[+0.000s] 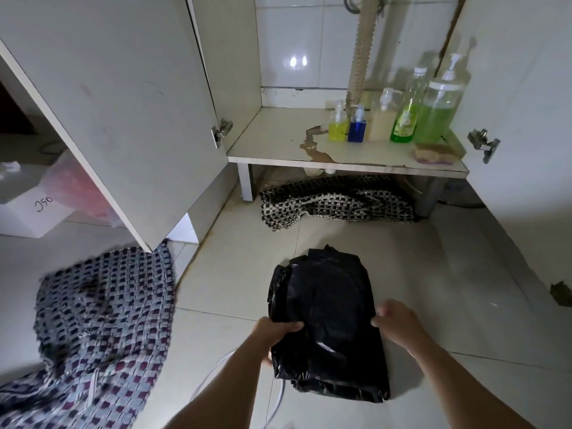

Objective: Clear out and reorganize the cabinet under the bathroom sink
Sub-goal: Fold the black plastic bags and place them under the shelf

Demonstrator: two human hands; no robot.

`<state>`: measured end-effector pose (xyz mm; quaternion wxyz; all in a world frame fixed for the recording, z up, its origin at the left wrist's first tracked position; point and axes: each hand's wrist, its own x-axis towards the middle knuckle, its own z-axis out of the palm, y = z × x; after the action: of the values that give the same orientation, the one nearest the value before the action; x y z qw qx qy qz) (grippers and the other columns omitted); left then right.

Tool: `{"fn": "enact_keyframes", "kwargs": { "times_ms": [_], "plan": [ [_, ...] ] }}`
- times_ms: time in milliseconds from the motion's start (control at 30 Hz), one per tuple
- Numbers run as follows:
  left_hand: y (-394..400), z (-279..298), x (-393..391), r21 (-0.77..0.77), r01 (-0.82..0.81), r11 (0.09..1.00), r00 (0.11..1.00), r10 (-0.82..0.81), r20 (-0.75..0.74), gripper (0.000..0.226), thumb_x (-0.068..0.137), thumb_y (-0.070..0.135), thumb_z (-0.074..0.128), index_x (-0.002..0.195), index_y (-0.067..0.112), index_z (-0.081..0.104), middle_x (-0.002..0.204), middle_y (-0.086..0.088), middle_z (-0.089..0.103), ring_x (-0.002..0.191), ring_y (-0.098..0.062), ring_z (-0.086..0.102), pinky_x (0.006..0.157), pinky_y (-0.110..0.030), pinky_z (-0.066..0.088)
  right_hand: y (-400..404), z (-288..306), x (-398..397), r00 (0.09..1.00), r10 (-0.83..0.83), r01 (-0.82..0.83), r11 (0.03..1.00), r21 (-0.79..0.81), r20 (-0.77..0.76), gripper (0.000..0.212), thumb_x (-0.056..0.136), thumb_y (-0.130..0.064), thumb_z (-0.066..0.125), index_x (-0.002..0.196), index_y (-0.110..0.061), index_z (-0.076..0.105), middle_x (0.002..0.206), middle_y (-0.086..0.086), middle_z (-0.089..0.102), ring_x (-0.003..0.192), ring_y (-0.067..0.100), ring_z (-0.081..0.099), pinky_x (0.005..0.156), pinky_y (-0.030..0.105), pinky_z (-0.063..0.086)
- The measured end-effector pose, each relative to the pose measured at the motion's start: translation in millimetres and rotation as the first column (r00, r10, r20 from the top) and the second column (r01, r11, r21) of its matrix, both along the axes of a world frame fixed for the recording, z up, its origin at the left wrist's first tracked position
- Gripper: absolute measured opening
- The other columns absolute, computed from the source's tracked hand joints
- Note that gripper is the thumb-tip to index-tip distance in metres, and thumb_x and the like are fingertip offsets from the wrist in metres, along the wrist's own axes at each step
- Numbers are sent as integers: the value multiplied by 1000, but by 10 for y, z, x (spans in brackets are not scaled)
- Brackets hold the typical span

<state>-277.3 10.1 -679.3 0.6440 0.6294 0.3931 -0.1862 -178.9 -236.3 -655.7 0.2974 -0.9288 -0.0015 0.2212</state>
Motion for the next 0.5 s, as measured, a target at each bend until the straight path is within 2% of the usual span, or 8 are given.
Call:
{"fn": "enact_keyframes", "kwargs": {
  "times_ms": [67, 100, 167, 267, 333, 400, 500],
  "plan": [
    [4, -18, -13, -74, 24, 997, 999, -26, -26, 63, 59, 26, 90, 110, 3, 61, 104, -14, 70, 94, -30, 68, 74, -46, 59, -224, -167, -72, 989, -68, 59, 996, -73, -134, 26, 72, -33, 69, 65, -20, 49, 70, -3, 50, 68, 15, 51, 56, 25, 33],
    [-7, -39, -25, -100, 30, 995, 999, -33, -27, 62, 59, 25, 91, 109, 2, 62, 103, -14, 71, 94, -30, 69, 79, -47, 58, -282, -252, -149, 974, -98, 88, 995, -53, -205, 26, 74, -36, 71, 68, -17, 55, 73, -1, 58, 69, 15, 56, 55, 25, 36],
    [-72, -69, -16, -136, 35, 990, 999, -38, -20, 56, 61, 20, 90, 108, 1, 65, 98, -15, 73, 90, -29, 71, 79, -44, 58, -321, -419, -280, 936, -141, 162, 986, 39, -323, 25, 77, -37, 72, 86, -13, 68, 85, 3, 69, 78, 17, 64, 57, 22, 42],
    [-200, -82, 19, -129, 31, 991, 999, -34, -21, 46, 64, 10, 86, 104, -1, 67, 93, -17, 74, 84, -29, 72, 73, -38, 59, -235, -468, -355, 887, -168, 253, 956, 150, -429, 22, 80, -30, 71, 96, -15, 71, 91, 5, 73, 83, 21, 69, 65, 27, 53],
    [-226, -79, 55, -112, 0, 994, 1000, -2, -18, 42, 65, 4, 83, 102, -2, 67, 91, -18, 73, 80, -29, 71, 68, -36, 57, -179, -402, -295, 877, -178, 284, 941, 184, -446, 22, 80, -22, 71, 99, -11, 71, 92, 10, 74, 86, 26, 70, 69, 32, 56],
    [-237, -19, 100, -143, -12, 990, 1000, 10, -13, 36, 68, 2, 80, 101, -3, 66, 91, -19, 72, 75, -29, 70, 62, -34, 57, -144, -263, -197, 892, -178, 290, 931, 223, -416, 23, 81, -16, 68, 102, -6, 70, 92, 13, 73, 86, 27, 69, 68, 30, 54],
    [-210, 151, 208, -197, -28, 980, 999, 36, 36, 33, 73, 2, 77, 103, -3, 64, 93, -20, 71, 73, -28, 69, 62, -34, 57, -64, 82, -38, 920, -153, 276, 907, 320, -361, 22, 80, -10, 70, 101, -4, 70, 91, 14, 73, 81, 27, 70, 66, 29, 54]
  ]
}}
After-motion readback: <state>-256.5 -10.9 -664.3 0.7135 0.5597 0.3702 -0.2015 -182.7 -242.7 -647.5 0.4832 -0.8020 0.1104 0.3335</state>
